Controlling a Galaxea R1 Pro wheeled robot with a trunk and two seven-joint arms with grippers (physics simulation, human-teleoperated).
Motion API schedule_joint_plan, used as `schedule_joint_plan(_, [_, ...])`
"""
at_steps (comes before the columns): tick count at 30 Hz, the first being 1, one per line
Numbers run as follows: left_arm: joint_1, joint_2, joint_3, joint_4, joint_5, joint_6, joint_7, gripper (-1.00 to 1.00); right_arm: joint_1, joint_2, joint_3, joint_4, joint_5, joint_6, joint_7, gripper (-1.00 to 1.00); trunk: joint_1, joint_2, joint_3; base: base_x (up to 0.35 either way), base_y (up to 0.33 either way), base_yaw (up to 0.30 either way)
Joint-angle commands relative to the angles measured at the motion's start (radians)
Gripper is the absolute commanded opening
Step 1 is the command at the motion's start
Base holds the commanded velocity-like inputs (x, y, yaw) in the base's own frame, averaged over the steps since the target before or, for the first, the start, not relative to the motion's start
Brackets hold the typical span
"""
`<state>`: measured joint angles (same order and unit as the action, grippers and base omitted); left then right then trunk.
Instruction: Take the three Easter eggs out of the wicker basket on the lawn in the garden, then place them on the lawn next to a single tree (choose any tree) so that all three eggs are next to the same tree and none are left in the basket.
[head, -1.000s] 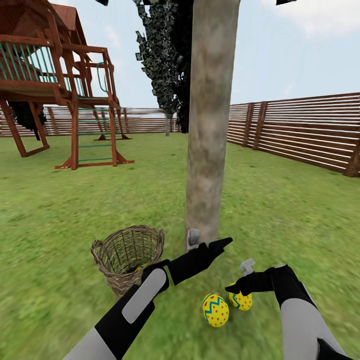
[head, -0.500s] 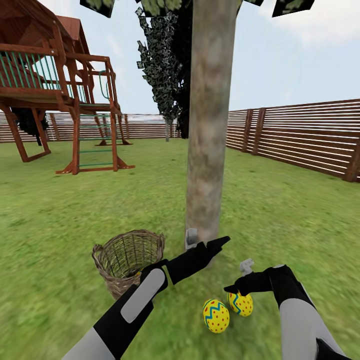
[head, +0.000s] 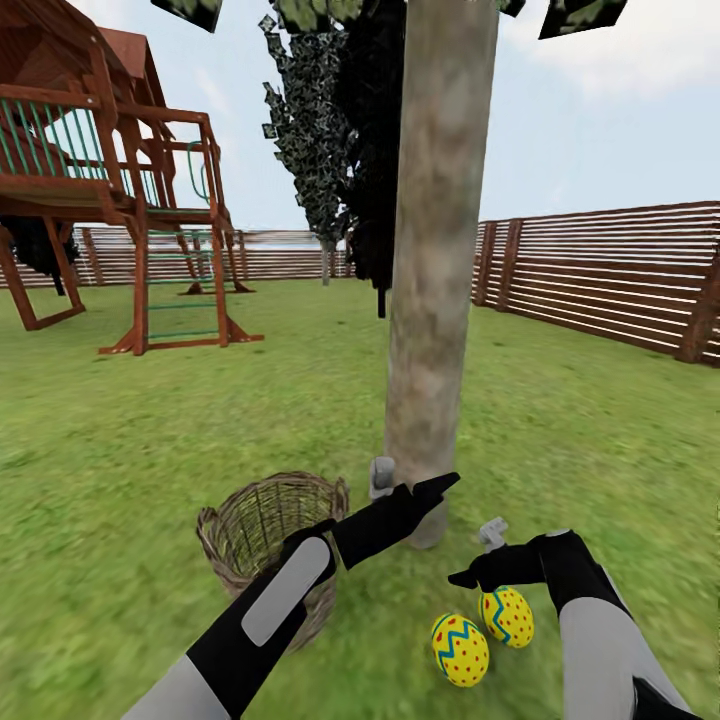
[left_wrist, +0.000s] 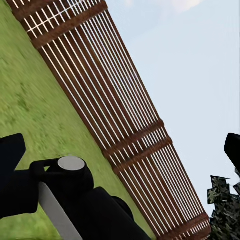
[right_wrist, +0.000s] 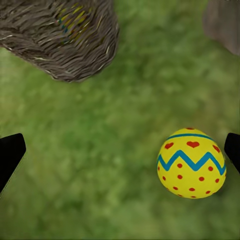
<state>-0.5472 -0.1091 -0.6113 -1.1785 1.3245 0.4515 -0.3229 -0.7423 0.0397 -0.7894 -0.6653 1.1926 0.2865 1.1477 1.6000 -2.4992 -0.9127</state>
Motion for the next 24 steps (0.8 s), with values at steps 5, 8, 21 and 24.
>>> schedule_joint_plan(5, [0.000,0.000,0.000,-0.001,0.009,0.006,-0.001,1.00,-0.002,0.001,-0.007,-0.002,0.004,0.010,0.006,1.00,0.000,0.000,0.005,0.011,0.305,-0.210])
schedule_joint_plan(8, [0.000,0.000,0.000,-0.001,0.009,0.006,-0.001,1.00,-0.002,-0.001,-0.007,-0.002,0.001,0.010,0.007,1.00,0.000,0.000,0.008,0.001,0.307,-0.211])
schedule_joint_plan(21, [0.000,0.000,-0.001,-0.003,0.009,0.006,-0.001,1.00,-0.001,-0.010,-0.007,-0.003,-0.082,0.011,0.007,1.00,0.000,0.000,0.023,0.000,0.299,-0.211])
schedule_joint_plan(24, [0.000,0.000,-0.001,-0.002,0.009,0.006,-0.001,1.00,-0.001,-0.010,-0.007,-0.004,-0.082,0.011,0.007,1.00,0.000,0.000,0.027,0.000,0.302,-0.211])
